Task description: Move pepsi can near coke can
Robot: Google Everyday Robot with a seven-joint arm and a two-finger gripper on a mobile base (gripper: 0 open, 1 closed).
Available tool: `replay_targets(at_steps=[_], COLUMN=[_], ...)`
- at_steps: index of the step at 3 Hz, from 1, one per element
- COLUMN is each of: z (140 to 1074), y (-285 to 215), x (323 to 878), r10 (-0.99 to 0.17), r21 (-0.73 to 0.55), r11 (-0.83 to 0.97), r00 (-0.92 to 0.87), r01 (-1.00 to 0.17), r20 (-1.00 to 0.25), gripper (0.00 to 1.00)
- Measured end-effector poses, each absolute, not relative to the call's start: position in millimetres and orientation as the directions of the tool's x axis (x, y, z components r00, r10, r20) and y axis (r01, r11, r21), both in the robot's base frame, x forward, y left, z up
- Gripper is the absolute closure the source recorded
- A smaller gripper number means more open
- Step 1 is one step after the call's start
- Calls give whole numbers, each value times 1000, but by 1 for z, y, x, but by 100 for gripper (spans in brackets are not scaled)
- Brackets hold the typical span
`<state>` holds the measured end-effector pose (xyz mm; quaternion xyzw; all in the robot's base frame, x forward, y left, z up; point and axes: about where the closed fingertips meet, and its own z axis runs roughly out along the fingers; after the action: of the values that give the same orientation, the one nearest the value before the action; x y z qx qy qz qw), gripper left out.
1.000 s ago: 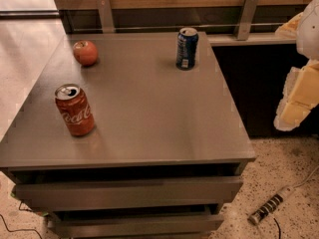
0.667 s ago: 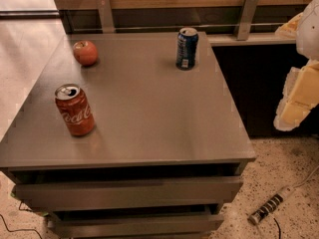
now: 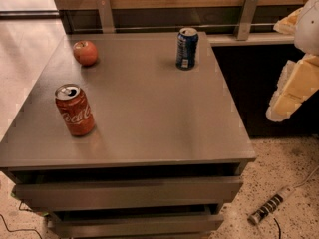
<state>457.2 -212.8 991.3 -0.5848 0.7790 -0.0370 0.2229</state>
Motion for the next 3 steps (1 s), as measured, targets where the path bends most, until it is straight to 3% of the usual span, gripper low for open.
replay_targets(at_steps=[3], z=[977], y=[-227], x=[561], r10=[-604], r21=[-267], r11=[634], r00=[-250], r01=[-726], r20=[-757], gripper=[0])
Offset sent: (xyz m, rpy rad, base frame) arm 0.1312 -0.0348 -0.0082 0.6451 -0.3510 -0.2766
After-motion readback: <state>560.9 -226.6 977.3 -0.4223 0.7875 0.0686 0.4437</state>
